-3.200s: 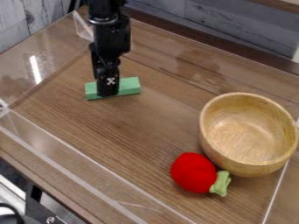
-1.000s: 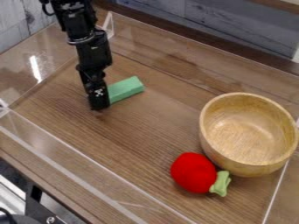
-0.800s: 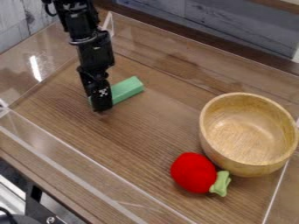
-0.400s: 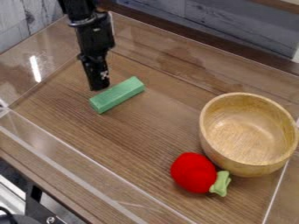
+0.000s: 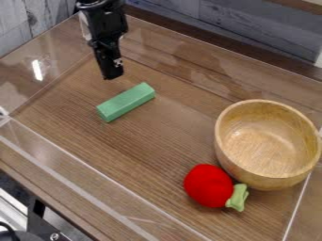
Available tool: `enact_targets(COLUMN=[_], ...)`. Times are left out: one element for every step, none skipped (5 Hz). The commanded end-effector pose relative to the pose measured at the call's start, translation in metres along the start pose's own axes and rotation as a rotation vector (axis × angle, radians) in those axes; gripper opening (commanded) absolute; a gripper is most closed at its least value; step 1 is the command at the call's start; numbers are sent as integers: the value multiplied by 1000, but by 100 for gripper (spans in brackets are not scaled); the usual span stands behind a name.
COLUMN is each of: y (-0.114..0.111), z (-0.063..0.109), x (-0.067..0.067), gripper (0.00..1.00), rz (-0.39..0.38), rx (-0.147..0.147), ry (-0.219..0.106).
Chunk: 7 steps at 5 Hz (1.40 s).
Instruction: Put the green block in the brown bowl
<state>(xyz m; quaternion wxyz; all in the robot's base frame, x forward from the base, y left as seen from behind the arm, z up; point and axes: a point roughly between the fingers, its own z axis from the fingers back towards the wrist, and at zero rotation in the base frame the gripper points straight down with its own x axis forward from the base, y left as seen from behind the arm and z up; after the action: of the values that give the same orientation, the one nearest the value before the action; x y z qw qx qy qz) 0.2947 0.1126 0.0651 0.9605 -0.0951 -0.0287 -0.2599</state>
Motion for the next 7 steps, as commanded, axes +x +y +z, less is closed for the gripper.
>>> enact_targets(y=[2, 4, 2, 1, -6, -12, -19], z=[12, 7, -9, -23, -27, -27, -24], x=[4, 0, 9, 18, 21, 23, 26], gripper=[100, 100, 100, 100, 100, 0, 0], rz=[-25, -32, -42, -51, -73, -88, -96], rx=[32, 23, 17, 11, 1, -5, -8], ry=[-23, -12, 0, 11, 29, 39, 45])
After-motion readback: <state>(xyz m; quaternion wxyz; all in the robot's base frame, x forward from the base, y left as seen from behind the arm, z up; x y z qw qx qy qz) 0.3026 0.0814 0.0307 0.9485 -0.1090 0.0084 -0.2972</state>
